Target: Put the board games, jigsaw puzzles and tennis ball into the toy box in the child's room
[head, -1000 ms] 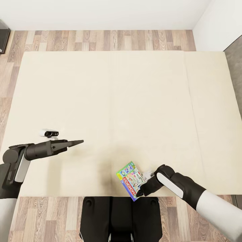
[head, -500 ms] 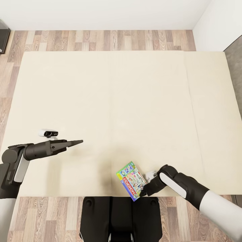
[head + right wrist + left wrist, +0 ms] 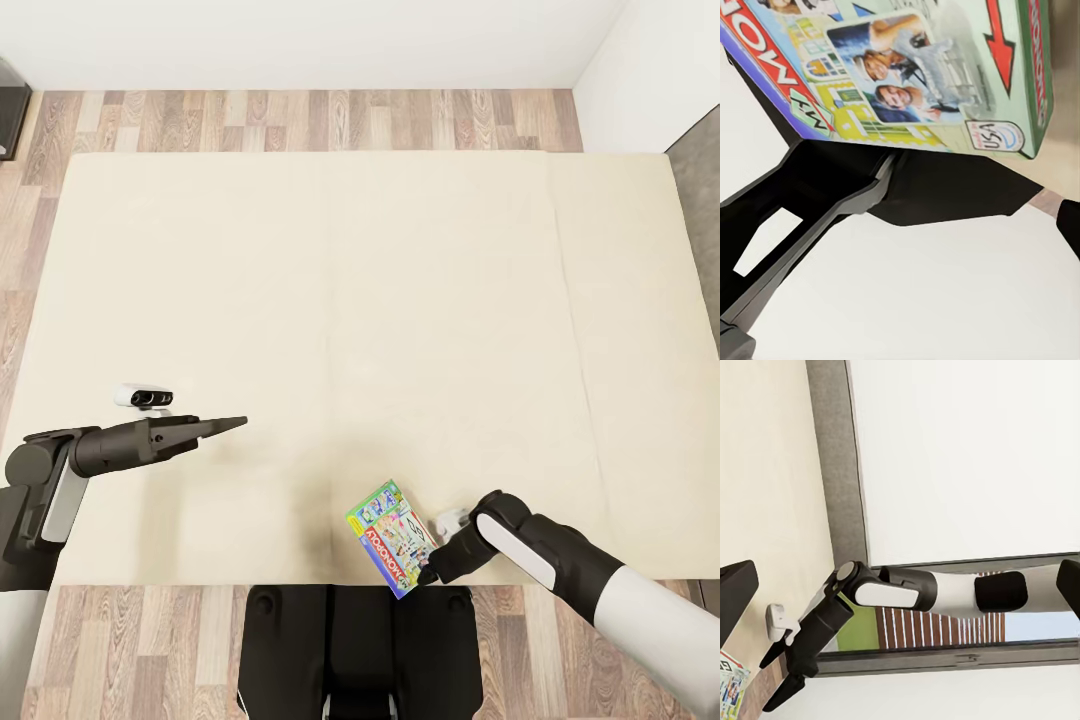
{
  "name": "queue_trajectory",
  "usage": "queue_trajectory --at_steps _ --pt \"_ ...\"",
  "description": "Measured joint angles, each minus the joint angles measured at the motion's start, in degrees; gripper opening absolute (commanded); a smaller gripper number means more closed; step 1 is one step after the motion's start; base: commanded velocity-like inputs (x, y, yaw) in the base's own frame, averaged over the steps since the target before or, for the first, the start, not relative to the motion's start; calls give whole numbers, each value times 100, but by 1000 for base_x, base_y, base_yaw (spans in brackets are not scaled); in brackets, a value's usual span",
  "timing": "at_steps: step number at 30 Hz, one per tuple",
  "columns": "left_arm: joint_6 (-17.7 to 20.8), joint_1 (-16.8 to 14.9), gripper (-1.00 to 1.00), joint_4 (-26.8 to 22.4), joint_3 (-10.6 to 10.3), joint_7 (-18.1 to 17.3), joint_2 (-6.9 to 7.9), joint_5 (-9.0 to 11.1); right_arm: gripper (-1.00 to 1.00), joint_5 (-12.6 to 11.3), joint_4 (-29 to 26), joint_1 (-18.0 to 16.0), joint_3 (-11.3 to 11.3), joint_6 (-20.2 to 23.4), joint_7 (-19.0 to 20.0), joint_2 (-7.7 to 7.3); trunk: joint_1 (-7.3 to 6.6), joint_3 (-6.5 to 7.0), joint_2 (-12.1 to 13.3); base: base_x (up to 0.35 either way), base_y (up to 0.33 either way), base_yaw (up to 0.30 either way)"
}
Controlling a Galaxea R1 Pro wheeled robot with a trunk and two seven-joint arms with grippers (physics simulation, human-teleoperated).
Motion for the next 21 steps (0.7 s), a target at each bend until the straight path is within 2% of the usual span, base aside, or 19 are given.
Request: queue_trajectory --at_steps 16,21 --pt "0 0 100 0 3 0 0 -7 100 28 -6 -1 -9 0 -7 25 0 0 0 0 0 0" --pt "0 0 100 0 0 0 0 -5 100 44 -8 0 -1 -207 -6 32 0 0 0 0 0 0"
